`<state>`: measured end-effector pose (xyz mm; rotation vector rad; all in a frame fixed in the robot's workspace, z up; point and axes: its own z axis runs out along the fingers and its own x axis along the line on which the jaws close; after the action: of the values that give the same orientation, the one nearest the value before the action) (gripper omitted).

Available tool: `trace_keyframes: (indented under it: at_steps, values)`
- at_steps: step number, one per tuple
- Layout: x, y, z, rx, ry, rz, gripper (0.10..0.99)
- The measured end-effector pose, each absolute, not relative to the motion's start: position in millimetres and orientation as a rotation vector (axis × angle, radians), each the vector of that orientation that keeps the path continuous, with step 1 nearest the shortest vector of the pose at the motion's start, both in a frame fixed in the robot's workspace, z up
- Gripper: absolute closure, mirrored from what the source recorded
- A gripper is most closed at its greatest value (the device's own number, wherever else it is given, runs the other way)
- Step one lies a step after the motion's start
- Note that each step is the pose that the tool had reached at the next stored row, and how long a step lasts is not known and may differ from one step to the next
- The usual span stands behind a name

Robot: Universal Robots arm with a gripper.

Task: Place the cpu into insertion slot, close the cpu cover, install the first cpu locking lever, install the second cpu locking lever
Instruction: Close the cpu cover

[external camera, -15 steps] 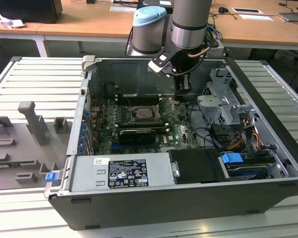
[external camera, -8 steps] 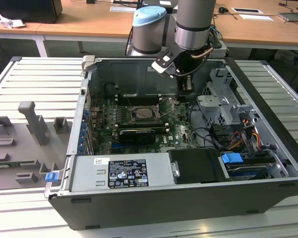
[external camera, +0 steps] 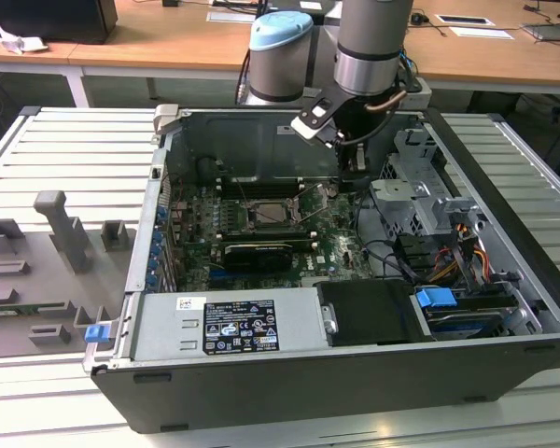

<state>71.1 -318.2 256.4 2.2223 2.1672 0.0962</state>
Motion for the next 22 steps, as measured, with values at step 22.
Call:
trace_keyframes:
  at_steps: [22]
  values:
    - [63,-318,245,2.223,2.169,0.093,0.98]
